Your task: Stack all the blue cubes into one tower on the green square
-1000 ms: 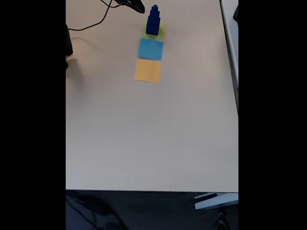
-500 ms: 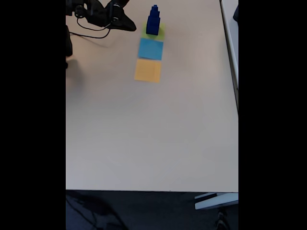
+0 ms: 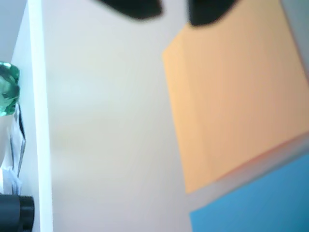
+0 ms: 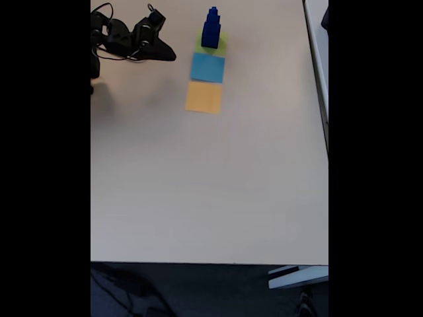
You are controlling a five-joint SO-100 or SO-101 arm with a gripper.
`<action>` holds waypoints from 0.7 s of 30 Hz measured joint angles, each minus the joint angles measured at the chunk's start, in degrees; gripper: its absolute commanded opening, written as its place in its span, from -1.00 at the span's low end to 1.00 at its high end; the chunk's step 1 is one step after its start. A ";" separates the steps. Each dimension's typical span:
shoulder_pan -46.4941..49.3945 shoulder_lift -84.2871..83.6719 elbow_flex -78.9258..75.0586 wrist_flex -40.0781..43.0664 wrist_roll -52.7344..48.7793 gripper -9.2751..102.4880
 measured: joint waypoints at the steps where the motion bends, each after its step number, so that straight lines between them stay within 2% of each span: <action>1: -0.26 1.05 1.23 0.09 -1.05 -0.84; 5: 0.35 6.06 2.64 3.60 -5.98 -0.84; 10: 4.83 9.40 2.90 9.32 -8.17 -0.84; 15: 4.48 9.49 2.99 14.15 -9.32 -0.84; 21: 4.66 9.40 2.99 15.29 -9.40 -0.84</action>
